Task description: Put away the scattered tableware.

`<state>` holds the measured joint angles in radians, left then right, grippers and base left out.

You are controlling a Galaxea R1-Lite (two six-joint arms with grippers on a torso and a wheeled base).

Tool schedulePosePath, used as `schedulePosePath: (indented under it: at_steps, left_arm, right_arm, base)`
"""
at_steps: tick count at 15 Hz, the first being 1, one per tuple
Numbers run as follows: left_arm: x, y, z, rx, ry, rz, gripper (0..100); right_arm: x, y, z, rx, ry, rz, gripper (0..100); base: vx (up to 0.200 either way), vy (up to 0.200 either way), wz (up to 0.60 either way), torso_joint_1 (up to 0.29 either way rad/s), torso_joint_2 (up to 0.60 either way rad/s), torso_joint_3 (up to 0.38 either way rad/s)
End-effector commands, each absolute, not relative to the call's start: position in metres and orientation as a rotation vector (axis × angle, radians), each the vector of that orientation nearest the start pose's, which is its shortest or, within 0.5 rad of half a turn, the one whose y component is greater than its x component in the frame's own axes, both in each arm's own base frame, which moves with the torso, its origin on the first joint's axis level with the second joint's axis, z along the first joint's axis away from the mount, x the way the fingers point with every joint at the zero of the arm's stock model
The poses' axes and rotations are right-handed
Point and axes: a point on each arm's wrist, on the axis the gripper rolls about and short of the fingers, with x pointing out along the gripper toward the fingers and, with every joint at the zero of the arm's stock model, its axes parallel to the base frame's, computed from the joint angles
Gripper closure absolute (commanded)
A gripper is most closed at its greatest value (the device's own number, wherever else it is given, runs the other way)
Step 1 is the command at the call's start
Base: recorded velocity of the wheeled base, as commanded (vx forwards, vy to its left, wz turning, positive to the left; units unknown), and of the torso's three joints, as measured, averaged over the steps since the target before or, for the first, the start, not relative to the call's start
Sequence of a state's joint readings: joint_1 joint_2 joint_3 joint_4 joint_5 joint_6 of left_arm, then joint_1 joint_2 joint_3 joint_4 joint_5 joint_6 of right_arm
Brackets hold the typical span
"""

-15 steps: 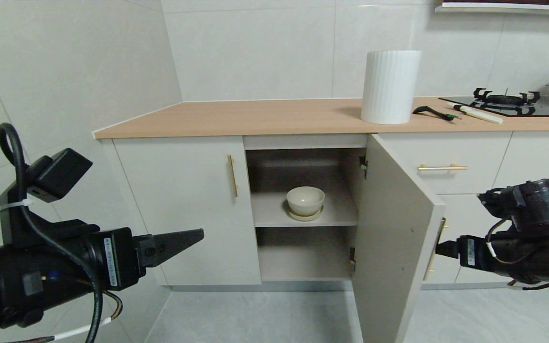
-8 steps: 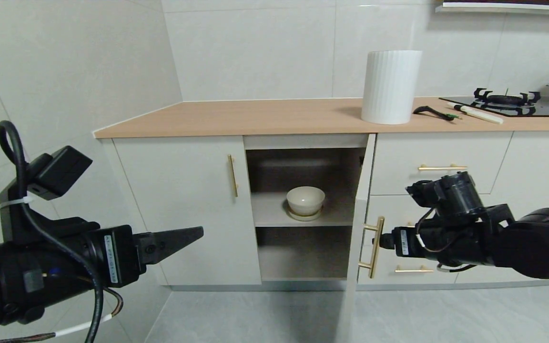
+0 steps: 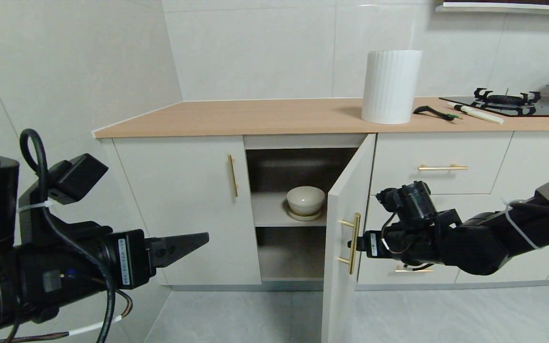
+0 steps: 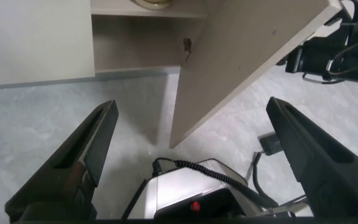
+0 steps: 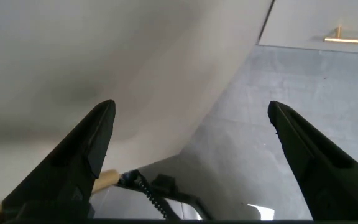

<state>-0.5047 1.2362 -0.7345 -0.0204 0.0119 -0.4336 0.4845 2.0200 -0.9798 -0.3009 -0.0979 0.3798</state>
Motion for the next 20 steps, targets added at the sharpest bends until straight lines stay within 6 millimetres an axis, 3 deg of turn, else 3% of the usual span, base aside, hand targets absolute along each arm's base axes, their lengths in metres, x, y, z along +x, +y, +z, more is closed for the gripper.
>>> schedulePosePath:
  at_steps: [1, 5, 12, 20]
  left_arm:
    - [0.161, -0.089, 0.216, -0.289, 0.575, -0.369, 0]
    - [0.161, -0.089, 0.215, -0.288, 0.579, -0.373, 0]
    - [0.162, -0.089, 0.215, -0.28, 0.579, -0.376, 0]
    - [0.16, -0.088, 0.219, -0.285, 0.561, -0.379, 0]
  right_arm:
    - [0.321, 0.167, 0.082, 0.152, 0.784, 0.22, 0]
    - [0.327, 0.181, 0.075, 0.209, 0.786, 0.218, 0]
    - [0.335, 0.192, 0.067, 0.295, 0.759, 0.216, 0]
    - [0.386, 0.229, 0.061, 0.705, 0.702, 0.122, 0]
  base:
    - [0.0, 0.0, 0.0, 0.0, 0.0, 0.0]
    - [0.0, 0.0, 0.0, 0.0, 0.0, 0.0]
    - [0.171, 0.0, 0.0, 0.001, 0.0, 0.001]
    - [0.0, 0.0, 0.0, 0.0, 0.0, 0.0]
